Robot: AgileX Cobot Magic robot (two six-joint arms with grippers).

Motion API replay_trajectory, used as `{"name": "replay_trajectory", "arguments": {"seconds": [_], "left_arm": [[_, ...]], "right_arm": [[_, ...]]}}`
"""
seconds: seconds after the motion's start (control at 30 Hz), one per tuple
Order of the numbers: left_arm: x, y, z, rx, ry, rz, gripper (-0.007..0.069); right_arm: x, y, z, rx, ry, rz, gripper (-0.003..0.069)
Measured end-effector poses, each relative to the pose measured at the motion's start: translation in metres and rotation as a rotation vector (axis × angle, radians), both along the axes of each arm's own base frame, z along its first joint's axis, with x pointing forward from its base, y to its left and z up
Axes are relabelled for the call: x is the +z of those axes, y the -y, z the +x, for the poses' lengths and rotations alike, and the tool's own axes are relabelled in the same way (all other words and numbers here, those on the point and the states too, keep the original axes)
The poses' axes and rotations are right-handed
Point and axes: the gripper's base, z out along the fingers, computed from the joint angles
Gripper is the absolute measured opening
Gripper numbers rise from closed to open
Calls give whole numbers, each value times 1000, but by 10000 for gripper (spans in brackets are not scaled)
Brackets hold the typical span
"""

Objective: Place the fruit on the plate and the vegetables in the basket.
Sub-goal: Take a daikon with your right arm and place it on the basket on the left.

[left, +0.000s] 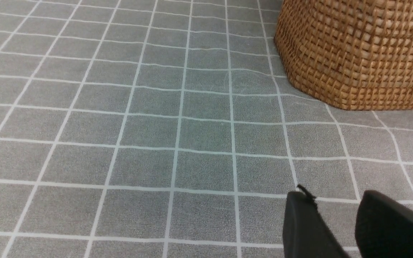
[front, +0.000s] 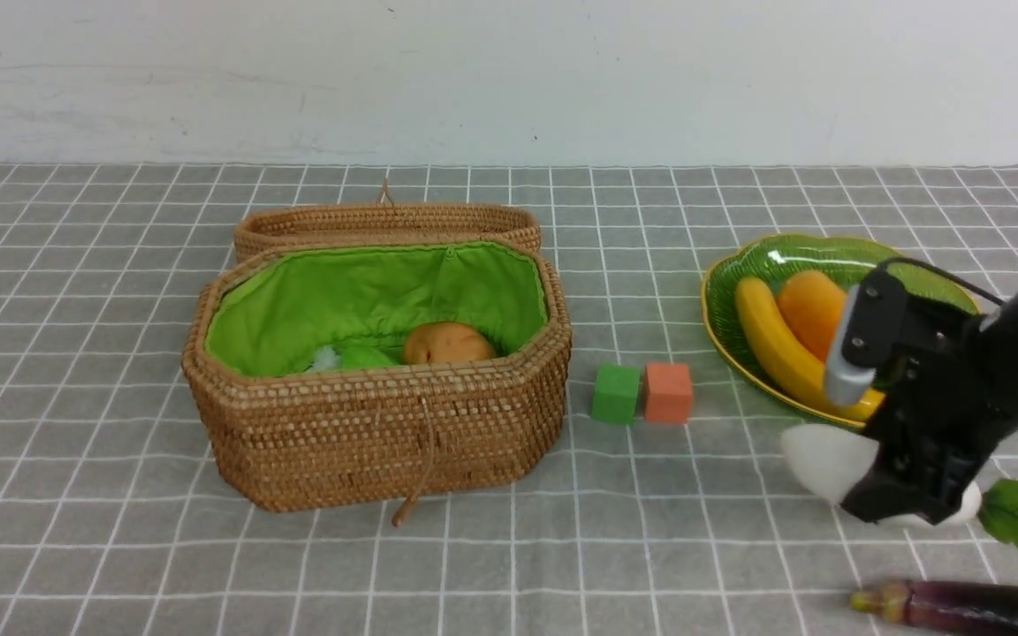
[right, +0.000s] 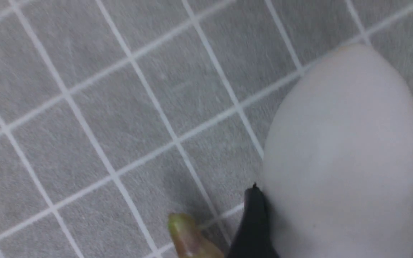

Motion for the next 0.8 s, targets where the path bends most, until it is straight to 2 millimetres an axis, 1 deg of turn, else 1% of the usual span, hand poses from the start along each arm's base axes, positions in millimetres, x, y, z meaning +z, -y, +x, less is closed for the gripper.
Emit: {"name": "replay_trajectory", "arguments": {"seconds": [0.03, 0.07, 0.13, 0.17, 0.2, 0.23, 0.37, 0.4, 0.47, 0.53, 0.57, 0.6, 0.67, 0.77, 0.8], "left_arm": [[0, 0, 0, 0, 0, 0, 218], [0, 0, 0, 0, 0, 0, 218], [0, 0, 0, 0, 0, 0, 218], [0, 0, 0, 0, 0, 0, 218], [0, 0, 0, 0, 0, 0, 218], [0, 0, 0, 0, 0, 0, 219], [0, 0, 0, 0, 0, 0, 223], [0, 0, 0, 0, 0, 0, 223], [0, 0, 0, 0, 0, 0, 223], [0, 0, 0, 0, 0, 0, 223], [0, 0, 0, 0, 0, 0, 223], [0, 0, 0, 0, 0, 0, 223], [0, 0, 0, 0, 0, 0, 226], [0, 0, 0, 0, 0, 0, 229], [0, 0, 0, 0, 0, 0, 228]], "right_arm": [[10, -11, 0, 24, 13, 23, 519], [13, -15, -1, 29, 14, 33, 519], [40, -39, 1, 45, 48, 122, 518], [49, -47, 2, 39, 61, 164, 518], [51, -48, 2, 43, 68, 166, 518], [70, -62, 4, 44, 107, 239, 518], [109, -91, 10, 42, 208, 424, 518], [119, -97, 13, 38, 238, 467, 518], [133, -108, 19, 27, 271, 547, 518], [144, -124, 35, 12, 305, 639, 518], [144, -127, 37, 13, 307, 645, 518], [143, -136, 48, 11, 309, 679, 518], [136, -150, 59, 17, 303, 712, 518], [119, -177, 73, 34, 289, 733, 518], [110, -188, 77, 31, 288, 733, 518]]}}
